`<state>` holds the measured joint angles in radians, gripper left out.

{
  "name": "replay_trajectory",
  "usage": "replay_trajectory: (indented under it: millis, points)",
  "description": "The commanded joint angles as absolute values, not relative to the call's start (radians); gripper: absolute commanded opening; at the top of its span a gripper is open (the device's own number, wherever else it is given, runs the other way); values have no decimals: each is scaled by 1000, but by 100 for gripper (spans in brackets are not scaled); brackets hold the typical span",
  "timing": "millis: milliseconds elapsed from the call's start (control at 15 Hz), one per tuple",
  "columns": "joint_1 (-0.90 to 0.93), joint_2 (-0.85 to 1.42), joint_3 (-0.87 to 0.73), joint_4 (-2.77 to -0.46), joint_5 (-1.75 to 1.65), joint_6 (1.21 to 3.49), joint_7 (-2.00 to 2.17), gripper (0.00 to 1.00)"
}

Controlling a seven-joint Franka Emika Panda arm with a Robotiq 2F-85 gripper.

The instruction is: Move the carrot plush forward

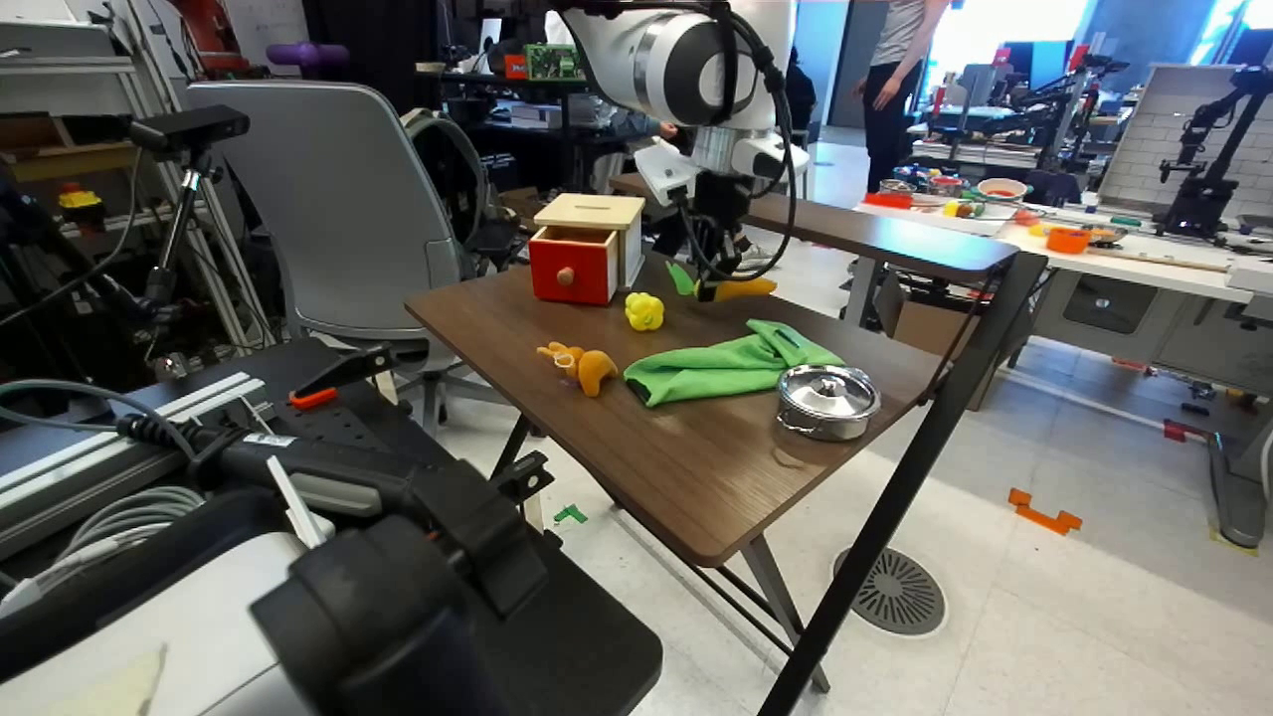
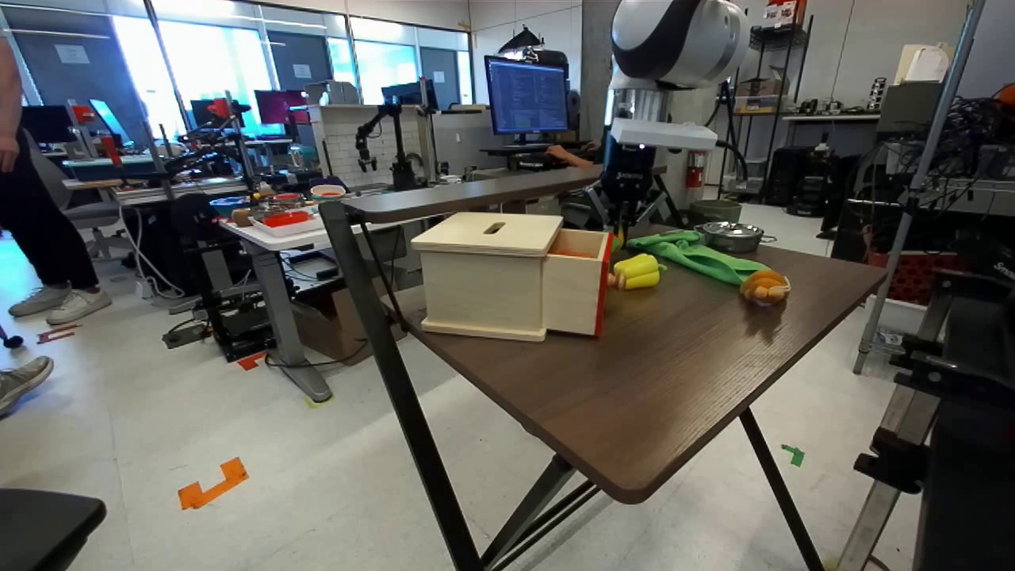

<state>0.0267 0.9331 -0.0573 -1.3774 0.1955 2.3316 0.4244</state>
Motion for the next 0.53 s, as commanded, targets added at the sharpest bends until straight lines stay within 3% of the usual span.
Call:
replay_trajectory:
  millis: [0, 467]
  points:
    - [72, 825, -49, -1472, 168, 2333, 400, 3]
    - [154, 615, -21, -1693, 141, 2317, 371, 3]
